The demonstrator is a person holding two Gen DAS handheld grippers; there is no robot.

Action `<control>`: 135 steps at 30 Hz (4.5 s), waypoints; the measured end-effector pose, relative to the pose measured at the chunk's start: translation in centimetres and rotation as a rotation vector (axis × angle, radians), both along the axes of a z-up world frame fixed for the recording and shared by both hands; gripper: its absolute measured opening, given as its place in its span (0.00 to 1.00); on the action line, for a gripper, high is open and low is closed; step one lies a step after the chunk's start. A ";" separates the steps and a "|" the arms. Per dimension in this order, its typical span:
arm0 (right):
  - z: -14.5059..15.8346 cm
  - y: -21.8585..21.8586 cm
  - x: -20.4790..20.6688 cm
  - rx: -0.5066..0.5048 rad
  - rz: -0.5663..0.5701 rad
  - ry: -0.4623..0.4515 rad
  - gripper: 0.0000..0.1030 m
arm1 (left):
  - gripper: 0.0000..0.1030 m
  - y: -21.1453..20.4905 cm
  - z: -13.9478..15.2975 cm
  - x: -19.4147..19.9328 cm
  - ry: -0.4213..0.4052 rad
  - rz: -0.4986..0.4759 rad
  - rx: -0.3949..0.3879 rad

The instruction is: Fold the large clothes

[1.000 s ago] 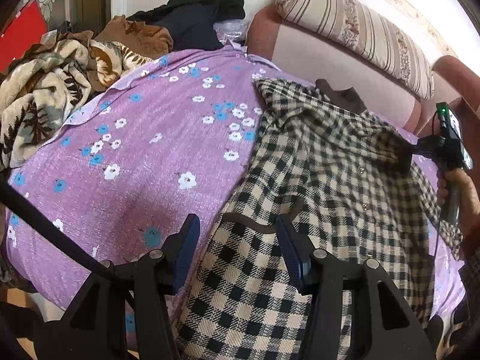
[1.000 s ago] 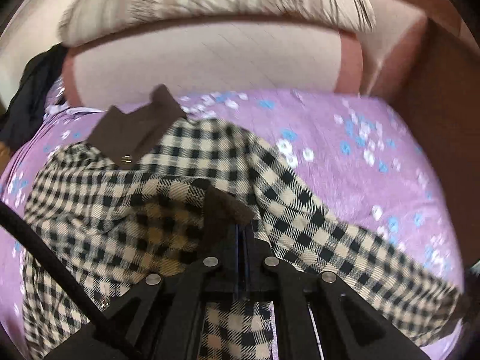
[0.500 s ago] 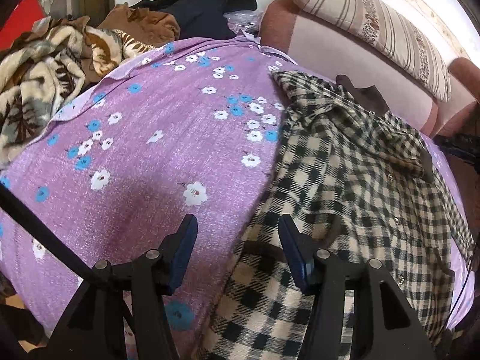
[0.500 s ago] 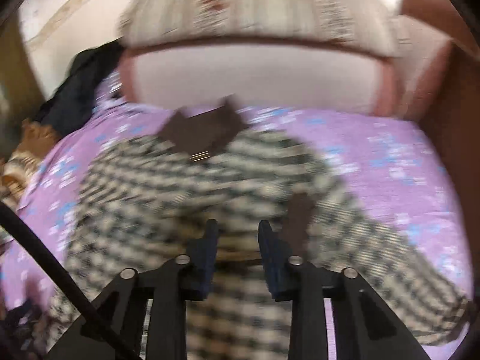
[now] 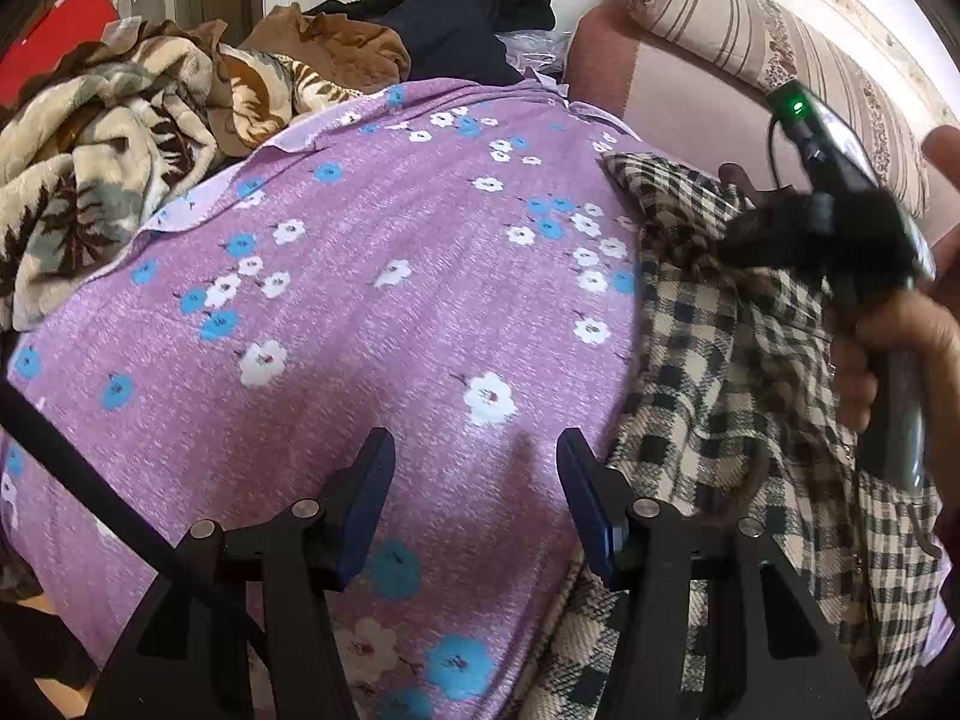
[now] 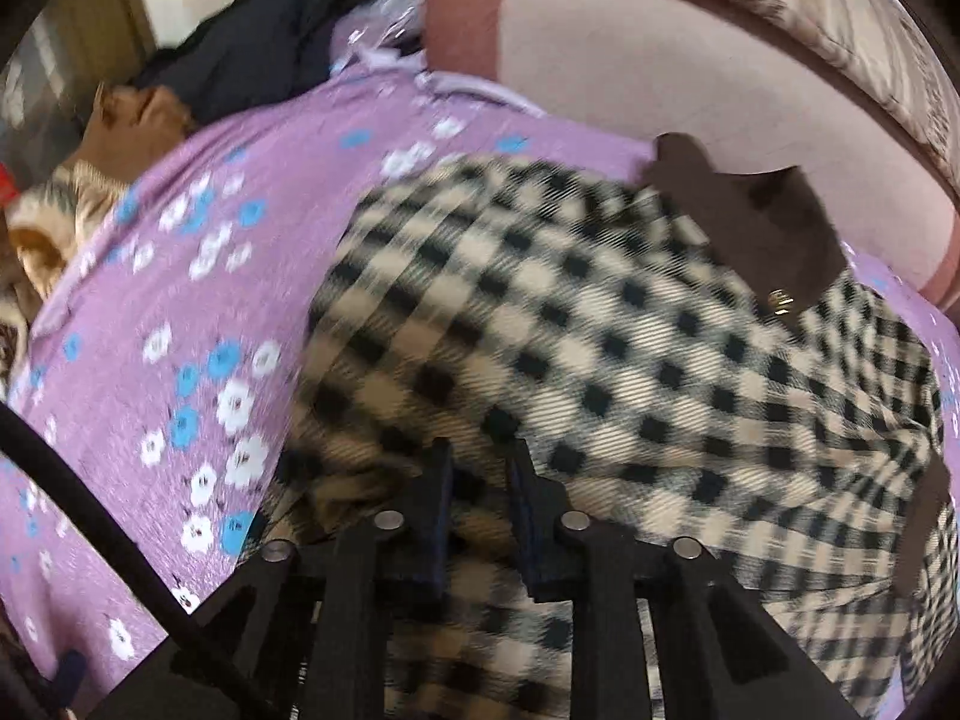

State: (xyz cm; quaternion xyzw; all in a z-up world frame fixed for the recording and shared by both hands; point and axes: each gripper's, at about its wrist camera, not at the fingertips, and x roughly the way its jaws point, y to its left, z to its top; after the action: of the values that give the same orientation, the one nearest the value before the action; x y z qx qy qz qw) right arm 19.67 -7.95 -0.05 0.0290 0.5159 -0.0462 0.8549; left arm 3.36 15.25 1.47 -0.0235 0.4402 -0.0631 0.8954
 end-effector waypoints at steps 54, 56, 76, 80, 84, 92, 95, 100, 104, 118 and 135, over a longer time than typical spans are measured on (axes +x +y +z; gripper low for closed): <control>0.4 -19.1 -43.0 0.499 -0.262 -0.089 0.08 | 0.04 -0.8 0.6 -11.6 0.209 -0.180 -0.182; 0.1 -18.8 -43.6 0.480 -0.260 -0.070 0.07 | 0.04 -0.4 0.0 -12.2 0.215 -0.180 -0.151; 0.6 -39.3 -49.7 0.345 -0.914 -0.294 0.47 | 0.29 -4.5 5.2 -12.2 0.001 -0.249 -0.052; 0.3 -42.3 -49.7 0.343 -1.005 -0.315 0.51 | 0.32 -7.1 5.1 -10.8 -0.010 -0.283 -0.057; 0.0 -44.1 -48.5 0.353 -1.040 -0.325 0.52 | 0.38 -9.3 5.0 -9.8 -0.026 -0.298 -0.052; 0.1 -46.6 -45.0 0.364 -1.074 -0.320 0.37 | 0.40 -12.0 3.8 -6.0 0.000 -0.298 -0.062; 0.6 -47.3 -44.6 0.361 -1.072 -0.307 0.11 | 0.40 -12.4 3.6 -4.8 0.005 -0.283 -0.069; 2.2 -48.3 -45.9 0.322 -1.135 -0.333 0.08 | 0.40 -12.5 3.8 -2.6 -0.010 -0.252 -0.069; 3.7 -48.8 -45.9 0.298 -1.154 -0.341 0.08 | 0.40 -12.5 4.2 -1.2 -0.026 -0.237 -0.074; 9.2 -37.8 -29.9 0.277 -0.772 -0.330 0.08 | 0.44 -12.7 3.3 1.7 -0.100 -0.238 -0.048; 2.7 -14.2 -9.5 0.330 -0.222 -0.134 0.11 | 0.48 -8.2 2.3 5.0 -0.020 -0.119 -0.170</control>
State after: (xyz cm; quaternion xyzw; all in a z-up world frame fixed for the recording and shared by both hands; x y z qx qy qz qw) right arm 10.17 -22.18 2.64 0.2282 0.4519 -0.0532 0.8607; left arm 8.31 7.05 3.80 -0.0725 0.4248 -0.1534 0.8892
